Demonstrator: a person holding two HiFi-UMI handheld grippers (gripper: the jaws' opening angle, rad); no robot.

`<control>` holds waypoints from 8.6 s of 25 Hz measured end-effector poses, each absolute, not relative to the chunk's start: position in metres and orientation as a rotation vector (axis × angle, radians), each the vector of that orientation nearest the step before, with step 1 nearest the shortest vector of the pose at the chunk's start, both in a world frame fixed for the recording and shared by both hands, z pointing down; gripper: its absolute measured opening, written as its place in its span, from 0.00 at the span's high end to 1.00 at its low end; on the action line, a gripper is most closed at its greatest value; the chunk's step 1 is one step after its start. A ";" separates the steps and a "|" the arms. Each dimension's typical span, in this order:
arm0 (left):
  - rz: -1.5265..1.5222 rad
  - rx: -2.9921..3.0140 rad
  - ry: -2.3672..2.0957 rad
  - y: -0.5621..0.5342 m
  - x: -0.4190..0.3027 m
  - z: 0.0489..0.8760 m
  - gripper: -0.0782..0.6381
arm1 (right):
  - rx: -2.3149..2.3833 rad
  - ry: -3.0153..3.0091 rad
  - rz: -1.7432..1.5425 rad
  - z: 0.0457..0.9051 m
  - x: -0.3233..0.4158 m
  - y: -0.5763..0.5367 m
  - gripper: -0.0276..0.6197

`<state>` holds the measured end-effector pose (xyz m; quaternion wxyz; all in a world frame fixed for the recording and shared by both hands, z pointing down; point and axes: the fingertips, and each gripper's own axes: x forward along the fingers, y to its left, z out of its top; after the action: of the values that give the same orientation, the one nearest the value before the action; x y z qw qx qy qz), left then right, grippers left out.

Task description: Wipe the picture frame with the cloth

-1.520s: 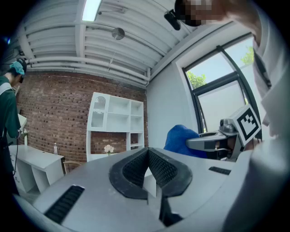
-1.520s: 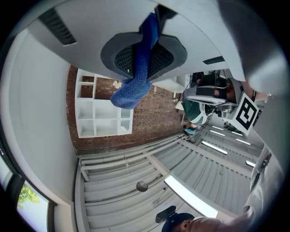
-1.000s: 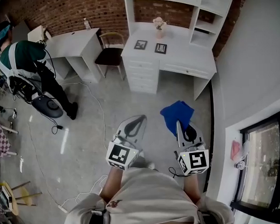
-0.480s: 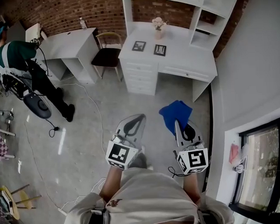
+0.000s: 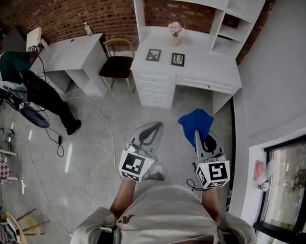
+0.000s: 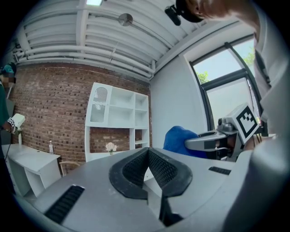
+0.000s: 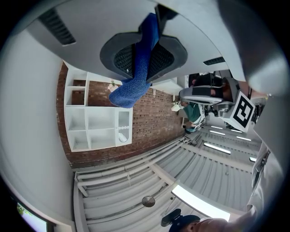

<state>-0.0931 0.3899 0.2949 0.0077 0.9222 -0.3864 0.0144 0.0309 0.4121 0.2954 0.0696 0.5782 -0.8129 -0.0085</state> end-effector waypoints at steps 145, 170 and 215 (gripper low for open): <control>0.287 2.815 -0.918 -0.208 0.032 0.424 0.89 | 1.658 -2.308 0.305 0.411 0.110 -0.191 0.91; 0.499 2.737 -0.955 -0.255 0.060 0.497 0.89 | 1.482 -2.318 0.483 0.479 0.138 -0.234 0.91; 0.868 2.639 -0.591 -0.233 0.054 0.664 0.89 | 1.501 -2.124 0.656 0.572 0.128 -0.218 0.91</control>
<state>0.0542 -0.2326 0.6636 0.1499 0.9187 -0.2058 0.3020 0.1280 -0.2180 0.5722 0.2276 0.5450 -0.7710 0.2382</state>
